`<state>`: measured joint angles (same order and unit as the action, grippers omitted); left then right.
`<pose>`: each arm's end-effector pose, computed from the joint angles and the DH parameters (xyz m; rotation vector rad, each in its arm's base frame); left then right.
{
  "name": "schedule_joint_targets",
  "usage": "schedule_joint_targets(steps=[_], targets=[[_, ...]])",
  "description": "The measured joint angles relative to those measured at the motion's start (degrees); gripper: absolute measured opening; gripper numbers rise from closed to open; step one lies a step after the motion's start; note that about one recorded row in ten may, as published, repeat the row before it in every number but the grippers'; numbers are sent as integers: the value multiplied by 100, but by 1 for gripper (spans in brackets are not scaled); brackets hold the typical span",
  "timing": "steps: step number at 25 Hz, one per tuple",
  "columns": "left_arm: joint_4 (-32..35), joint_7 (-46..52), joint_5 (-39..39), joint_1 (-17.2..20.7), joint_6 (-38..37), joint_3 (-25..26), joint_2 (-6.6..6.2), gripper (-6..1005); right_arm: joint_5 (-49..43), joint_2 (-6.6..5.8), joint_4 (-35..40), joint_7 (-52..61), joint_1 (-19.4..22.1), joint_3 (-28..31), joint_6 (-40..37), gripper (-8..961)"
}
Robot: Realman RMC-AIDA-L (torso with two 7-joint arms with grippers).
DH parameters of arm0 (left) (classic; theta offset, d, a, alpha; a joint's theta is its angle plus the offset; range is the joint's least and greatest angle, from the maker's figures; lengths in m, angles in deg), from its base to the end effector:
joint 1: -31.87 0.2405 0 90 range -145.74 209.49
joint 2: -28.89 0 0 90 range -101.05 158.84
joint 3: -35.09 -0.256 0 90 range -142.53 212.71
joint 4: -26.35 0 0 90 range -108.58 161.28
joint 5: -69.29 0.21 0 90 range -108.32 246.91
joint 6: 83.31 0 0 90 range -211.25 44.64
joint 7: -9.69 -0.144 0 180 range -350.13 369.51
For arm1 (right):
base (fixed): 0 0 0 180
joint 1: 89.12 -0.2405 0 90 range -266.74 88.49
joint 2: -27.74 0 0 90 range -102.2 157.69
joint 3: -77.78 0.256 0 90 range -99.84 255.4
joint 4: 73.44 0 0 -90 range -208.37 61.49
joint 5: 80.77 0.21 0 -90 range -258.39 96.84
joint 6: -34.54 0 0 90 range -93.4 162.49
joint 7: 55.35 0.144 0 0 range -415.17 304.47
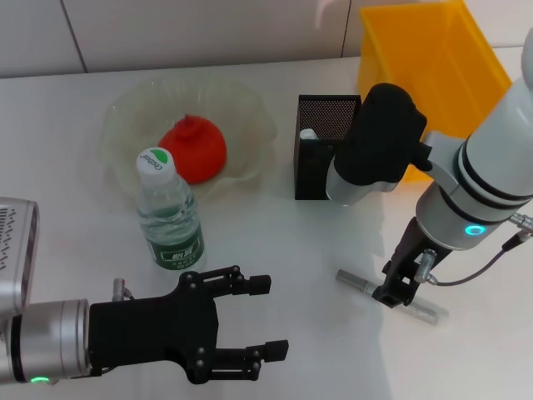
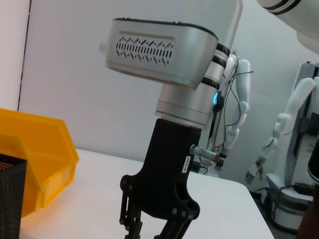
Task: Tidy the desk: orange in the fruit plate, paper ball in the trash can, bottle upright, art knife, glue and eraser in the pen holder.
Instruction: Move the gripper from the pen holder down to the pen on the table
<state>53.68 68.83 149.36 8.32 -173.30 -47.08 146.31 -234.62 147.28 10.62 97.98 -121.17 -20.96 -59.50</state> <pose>-0.2437 0.2554 -0.0685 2.9701 0.3142 0.9640 0.1685 0.3104 -0.0381 -2.6446 0.7120 -0.8440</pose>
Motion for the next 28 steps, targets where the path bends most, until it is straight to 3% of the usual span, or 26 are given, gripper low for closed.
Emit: schedule_joint_targets(steps=[28], targets=[[0,19,0,-26,-1,0,0,802,-11,9,-505,167,-41,-180,417,333]])
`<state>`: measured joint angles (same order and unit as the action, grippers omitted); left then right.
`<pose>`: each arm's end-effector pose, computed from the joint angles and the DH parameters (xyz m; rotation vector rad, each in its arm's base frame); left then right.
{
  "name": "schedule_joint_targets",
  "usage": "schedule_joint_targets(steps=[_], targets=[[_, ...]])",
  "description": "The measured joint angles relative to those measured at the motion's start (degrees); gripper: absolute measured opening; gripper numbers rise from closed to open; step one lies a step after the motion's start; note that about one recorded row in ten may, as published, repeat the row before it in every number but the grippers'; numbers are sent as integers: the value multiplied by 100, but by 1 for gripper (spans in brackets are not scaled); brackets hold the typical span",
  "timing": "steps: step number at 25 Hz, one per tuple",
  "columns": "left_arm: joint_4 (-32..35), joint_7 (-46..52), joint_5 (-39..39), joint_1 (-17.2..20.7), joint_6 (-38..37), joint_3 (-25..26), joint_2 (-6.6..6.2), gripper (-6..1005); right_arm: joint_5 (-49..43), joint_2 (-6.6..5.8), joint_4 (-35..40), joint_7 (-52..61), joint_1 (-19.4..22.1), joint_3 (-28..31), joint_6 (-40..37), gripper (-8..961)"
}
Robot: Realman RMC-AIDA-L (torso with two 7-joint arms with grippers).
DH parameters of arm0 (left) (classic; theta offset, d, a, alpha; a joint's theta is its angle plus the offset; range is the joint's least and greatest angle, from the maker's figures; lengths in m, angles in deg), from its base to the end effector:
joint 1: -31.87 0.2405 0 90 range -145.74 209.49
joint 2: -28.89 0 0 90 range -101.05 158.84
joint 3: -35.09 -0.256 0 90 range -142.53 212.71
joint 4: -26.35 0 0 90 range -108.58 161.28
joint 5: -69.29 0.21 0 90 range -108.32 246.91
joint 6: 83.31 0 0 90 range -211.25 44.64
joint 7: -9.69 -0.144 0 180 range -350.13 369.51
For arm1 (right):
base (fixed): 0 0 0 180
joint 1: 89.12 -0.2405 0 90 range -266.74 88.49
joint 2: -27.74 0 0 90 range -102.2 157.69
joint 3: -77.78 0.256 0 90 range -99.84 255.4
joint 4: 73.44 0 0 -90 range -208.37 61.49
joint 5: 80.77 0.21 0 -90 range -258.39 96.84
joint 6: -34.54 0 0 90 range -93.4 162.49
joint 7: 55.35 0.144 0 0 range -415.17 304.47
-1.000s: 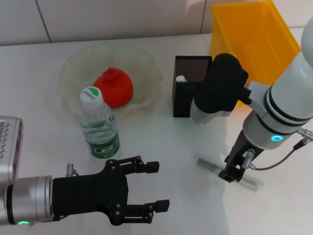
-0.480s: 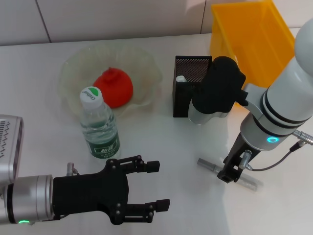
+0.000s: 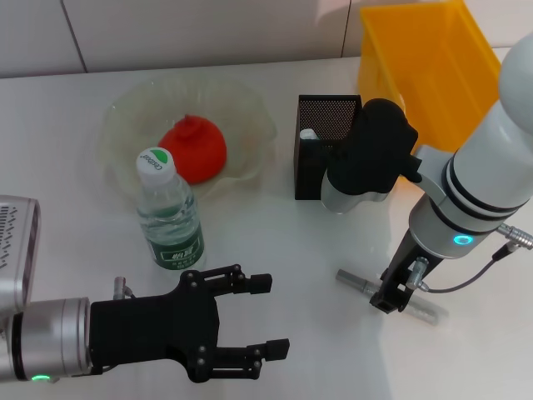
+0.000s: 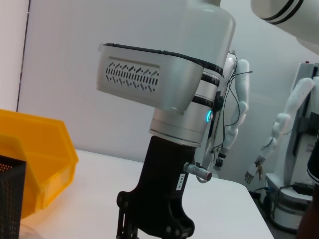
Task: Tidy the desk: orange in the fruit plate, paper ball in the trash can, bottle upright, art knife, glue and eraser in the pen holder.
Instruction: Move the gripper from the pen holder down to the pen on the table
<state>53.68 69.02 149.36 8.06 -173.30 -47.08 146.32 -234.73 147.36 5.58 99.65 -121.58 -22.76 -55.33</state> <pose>-0.2425 0.2564 -0.0685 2.9679 0.3121 0.9635 0.1808 0.3132 -0.0515 -2.6214 0.7598 -0.8581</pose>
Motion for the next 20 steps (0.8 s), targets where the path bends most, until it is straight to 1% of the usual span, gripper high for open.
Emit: schedule_joint_targets(steps=[6,20], targets=[[0,0,0,3,0,0,0,802,-8,0,-48,3,-12,0,38,332],[0,0,0,26,0,0,0,802,-12,0,-138,3,-86,-61,23,216]])
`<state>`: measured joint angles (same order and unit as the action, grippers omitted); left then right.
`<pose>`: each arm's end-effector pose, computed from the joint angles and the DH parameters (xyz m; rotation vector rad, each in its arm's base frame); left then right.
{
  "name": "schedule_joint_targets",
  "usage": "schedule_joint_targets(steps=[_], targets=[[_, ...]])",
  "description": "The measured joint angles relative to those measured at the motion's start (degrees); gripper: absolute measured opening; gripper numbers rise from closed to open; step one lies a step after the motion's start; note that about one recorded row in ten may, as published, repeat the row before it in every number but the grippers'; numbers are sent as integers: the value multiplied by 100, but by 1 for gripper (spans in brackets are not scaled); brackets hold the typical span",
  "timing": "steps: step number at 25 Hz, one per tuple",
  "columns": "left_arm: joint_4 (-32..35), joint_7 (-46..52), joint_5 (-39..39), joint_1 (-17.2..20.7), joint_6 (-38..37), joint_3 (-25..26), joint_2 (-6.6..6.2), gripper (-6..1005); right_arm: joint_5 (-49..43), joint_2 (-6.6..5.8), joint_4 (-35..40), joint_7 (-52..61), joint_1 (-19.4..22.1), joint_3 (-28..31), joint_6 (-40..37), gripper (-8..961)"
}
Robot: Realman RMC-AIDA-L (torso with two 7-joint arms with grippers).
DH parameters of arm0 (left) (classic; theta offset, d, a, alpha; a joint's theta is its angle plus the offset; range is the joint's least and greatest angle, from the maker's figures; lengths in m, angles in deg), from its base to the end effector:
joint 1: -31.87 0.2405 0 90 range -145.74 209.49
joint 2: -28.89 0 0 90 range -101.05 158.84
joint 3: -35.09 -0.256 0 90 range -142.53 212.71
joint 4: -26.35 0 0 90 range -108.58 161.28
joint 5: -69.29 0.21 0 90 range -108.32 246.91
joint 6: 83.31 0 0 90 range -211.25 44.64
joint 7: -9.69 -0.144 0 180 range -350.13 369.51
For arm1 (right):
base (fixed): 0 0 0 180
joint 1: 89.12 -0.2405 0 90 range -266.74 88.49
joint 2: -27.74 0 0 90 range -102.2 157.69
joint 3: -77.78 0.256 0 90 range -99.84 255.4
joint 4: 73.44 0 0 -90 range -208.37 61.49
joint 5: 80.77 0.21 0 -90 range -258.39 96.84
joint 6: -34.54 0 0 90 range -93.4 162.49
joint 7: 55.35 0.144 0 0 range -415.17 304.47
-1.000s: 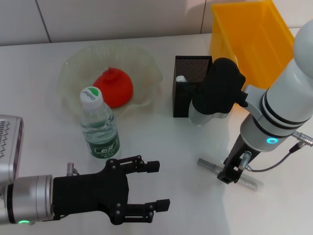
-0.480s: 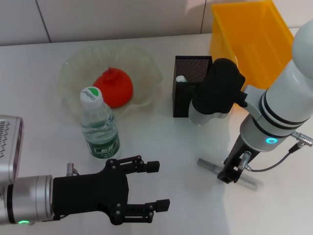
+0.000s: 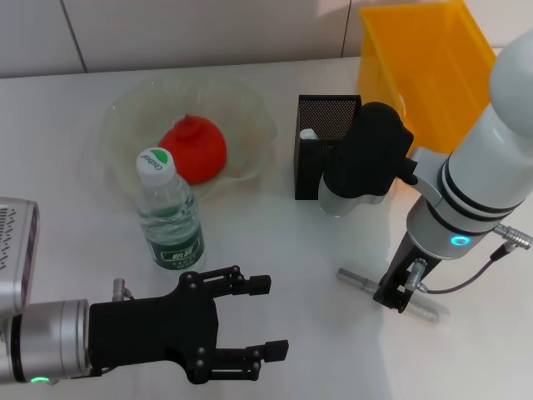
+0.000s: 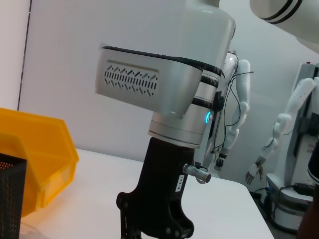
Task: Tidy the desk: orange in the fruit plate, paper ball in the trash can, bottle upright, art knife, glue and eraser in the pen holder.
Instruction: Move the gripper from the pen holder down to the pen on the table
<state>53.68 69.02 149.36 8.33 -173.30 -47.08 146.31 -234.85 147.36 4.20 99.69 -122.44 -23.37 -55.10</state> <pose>-0.2438 0.2553 -0.0685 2.9686 0.3193 0.9637 0.1815 0.3141 -0.0545 -2.6221 0.7505 -0.8827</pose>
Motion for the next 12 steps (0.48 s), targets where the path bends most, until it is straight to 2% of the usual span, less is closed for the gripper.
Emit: schedule_joint_targets(steps=[4,12], targets=[[0,0,0,0,0,0,0,802,-3,-1,-6,0,-1,-27,3,140],[0,0,0,-3,0,0,0,802,-3,-1,-53,0,-29,-61,0,139]])
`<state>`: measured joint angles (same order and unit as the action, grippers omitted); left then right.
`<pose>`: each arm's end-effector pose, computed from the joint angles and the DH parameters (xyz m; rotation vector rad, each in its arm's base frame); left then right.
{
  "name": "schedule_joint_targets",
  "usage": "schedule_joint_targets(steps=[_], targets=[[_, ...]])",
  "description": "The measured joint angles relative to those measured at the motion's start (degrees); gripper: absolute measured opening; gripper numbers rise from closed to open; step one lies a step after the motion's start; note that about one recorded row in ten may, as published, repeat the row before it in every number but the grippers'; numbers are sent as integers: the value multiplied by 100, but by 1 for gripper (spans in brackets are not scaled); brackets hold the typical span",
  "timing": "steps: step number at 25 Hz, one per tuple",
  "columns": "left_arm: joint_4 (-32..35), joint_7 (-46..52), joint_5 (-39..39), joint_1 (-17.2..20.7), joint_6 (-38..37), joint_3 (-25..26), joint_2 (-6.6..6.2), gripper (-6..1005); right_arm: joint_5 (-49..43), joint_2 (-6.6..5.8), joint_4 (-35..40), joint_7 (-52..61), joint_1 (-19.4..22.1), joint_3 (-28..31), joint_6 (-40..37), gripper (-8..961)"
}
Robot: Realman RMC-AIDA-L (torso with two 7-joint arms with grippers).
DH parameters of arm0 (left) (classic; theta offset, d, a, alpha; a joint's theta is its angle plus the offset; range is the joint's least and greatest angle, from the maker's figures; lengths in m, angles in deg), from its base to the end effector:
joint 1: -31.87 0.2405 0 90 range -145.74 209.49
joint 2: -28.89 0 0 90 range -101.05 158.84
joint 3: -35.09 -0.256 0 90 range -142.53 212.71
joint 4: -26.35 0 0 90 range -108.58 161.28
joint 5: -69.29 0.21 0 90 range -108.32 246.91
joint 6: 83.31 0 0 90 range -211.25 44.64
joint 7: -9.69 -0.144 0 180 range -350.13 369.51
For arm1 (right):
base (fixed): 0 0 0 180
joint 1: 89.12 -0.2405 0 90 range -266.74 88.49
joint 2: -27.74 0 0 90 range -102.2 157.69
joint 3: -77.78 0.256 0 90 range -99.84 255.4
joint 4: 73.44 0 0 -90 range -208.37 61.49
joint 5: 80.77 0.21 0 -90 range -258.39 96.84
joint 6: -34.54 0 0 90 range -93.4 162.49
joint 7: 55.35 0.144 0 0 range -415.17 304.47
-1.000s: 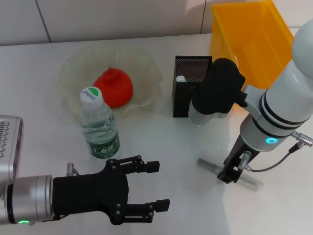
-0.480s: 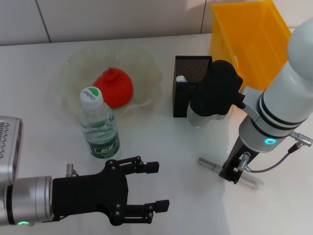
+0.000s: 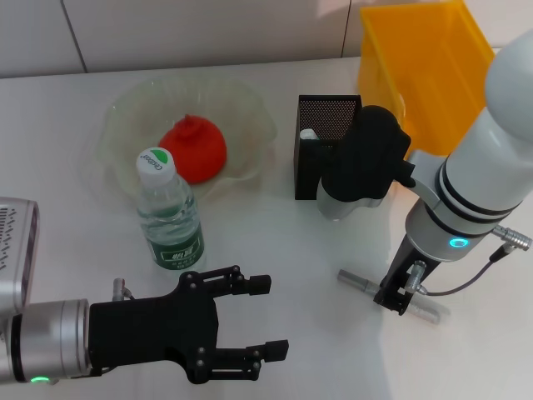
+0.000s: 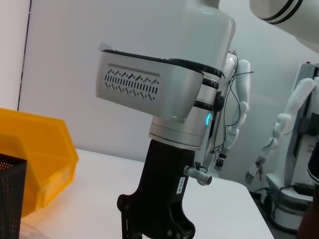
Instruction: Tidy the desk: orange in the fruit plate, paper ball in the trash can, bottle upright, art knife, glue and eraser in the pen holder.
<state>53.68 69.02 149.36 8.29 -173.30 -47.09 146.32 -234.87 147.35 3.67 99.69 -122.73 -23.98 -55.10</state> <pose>-0.2435 0.2554 -0.0685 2.9683 0.3182 0.9637 0.1820 0.3133 -0.0565 -2.6252 0.7421 -0.9001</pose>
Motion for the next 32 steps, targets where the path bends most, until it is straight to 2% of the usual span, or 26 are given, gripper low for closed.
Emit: schedule_joint_targets(steps=[12,21,23,25,27,29,32], targets=[[0,0,0,11,-8,0,0,802,3,-12,75,-19,-2,11,-76,135],[5,6,0,-11,-18,0,0,802,16,-30,467,-65,40,314,-328,132],[9,7,0,-12,-19,0,0,802,57,-34,609,-147,41,552,-507,132],[9,9,0,-14,-31,0,0,802,279,-35,1015,-368,82,1184,-964,133],[9,9,0,-15,-37,0,0,802,362,-38,1157,-425,94,1384,-1091,133],[9,9,0,-21,-42,0,0,802,545,-42,1613,-617,106,2055,-1553,132],[29,8,0,-24,-44,0,5,802,600,-43,1877,-699,105,2405,-1797,130]])
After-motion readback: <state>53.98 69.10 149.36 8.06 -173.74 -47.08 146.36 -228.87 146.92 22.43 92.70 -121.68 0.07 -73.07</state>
